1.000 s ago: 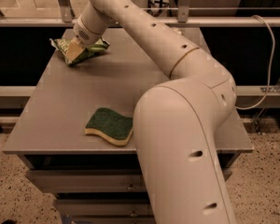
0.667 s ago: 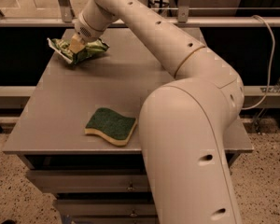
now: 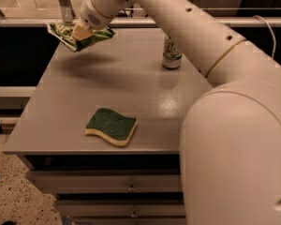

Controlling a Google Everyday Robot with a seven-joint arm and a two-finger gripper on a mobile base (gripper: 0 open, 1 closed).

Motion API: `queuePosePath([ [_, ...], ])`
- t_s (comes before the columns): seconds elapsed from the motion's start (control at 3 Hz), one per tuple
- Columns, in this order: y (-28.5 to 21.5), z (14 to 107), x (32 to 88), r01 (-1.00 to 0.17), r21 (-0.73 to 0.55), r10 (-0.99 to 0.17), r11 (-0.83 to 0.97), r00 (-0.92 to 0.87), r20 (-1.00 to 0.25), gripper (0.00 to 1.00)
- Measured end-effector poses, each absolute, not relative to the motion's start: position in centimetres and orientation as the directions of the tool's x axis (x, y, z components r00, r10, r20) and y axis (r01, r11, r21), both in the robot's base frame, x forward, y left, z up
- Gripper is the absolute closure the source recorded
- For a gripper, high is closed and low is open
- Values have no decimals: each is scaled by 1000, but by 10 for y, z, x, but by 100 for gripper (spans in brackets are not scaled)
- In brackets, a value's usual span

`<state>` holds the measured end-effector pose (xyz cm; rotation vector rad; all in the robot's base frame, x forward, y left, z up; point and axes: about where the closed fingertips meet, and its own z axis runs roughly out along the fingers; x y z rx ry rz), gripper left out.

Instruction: Move green jalapeno chip bag near 7up can

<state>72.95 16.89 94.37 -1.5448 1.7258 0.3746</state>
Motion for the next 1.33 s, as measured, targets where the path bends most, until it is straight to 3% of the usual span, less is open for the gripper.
queuePosePath([
  [0.67,87,989,681,-892,-397,-743,215,115,-660,100],
  [1.33,-46,982,667,-836,-397,-786,379,-64,-615,100],
])
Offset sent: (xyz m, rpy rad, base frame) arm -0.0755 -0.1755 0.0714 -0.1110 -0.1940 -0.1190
